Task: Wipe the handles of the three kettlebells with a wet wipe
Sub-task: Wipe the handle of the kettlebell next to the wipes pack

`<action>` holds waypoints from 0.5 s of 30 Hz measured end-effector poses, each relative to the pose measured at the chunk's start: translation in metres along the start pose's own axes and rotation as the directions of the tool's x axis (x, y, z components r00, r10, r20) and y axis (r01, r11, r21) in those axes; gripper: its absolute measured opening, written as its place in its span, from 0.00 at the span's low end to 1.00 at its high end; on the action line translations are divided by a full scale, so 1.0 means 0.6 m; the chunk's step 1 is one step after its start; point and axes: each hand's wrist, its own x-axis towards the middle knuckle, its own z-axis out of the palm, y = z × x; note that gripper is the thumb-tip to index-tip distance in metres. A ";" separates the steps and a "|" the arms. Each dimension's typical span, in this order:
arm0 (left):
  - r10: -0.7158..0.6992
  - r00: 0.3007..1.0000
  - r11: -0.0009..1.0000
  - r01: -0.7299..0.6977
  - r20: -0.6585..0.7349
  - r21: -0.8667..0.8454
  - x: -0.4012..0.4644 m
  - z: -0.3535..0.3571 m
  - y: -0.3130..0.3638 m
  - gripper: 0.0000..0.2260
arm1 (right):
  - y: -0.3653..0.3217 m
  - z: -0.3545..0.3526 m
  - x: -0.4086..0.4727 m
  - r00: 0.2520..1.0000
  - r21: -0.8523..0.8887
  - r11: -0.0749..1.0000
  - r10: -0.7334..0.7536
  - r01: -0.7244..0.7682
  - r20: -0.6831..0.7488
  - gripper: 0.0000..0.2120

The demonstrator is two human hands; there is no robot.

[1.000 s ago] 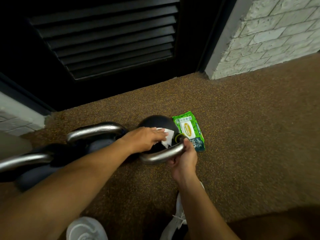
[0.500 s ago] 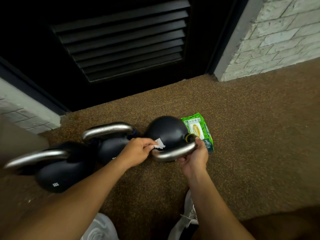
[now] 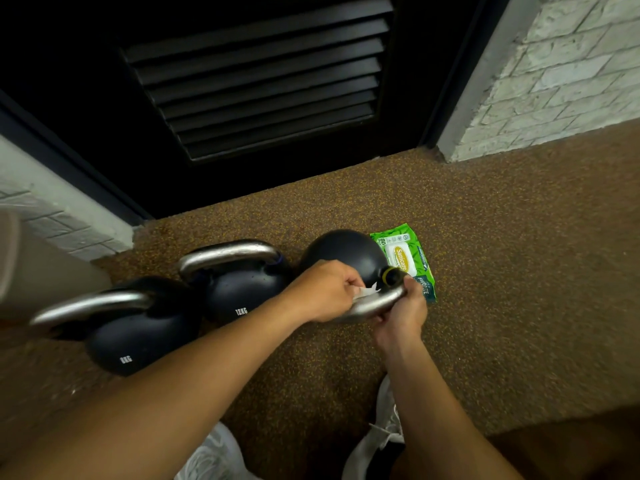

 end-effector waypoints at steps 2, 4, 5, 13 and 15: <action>-0.001 0.999 1.000 0.001 0.039 0.018 -0.008 -0.013 -0.017 0.09 | -0.002 0.003 0.000 1.000 0.002 1.000 0.019 -0.019 0.019 0.19; -0.026 0.997 0.999 0.023 0.074 0.049 -0.015 -0.028 -0.046 0.09 | -0.003 0.007 -0.003 0.998 0.006 0.999 0.035 -0.036 0.047 0.19; -0.037 0.996 0.996 0.031 0.081 0.080 -0.016 -0.032 -0.058 0.08 | -0.002 0.010 -0.006 0.998 -0.003 0.999 0.037 -0.037 0.054 0.20; -0.137 0.974 0.989 0.123 0.182 0.085 0.011 -0.046 -0.042 0.08 | -0.002 0.036 -0.024 0.997 -0.074 0.997 0.026 -0.021 0.074 0.15; -0.125 0.963 0.988 0.098 0.239 0.121 0.020 -0.053 -0.021 0.09 | -0.001 0.040 -0.028 0.996 -0.056 0.998 0.029 -0.025 0.085 0.12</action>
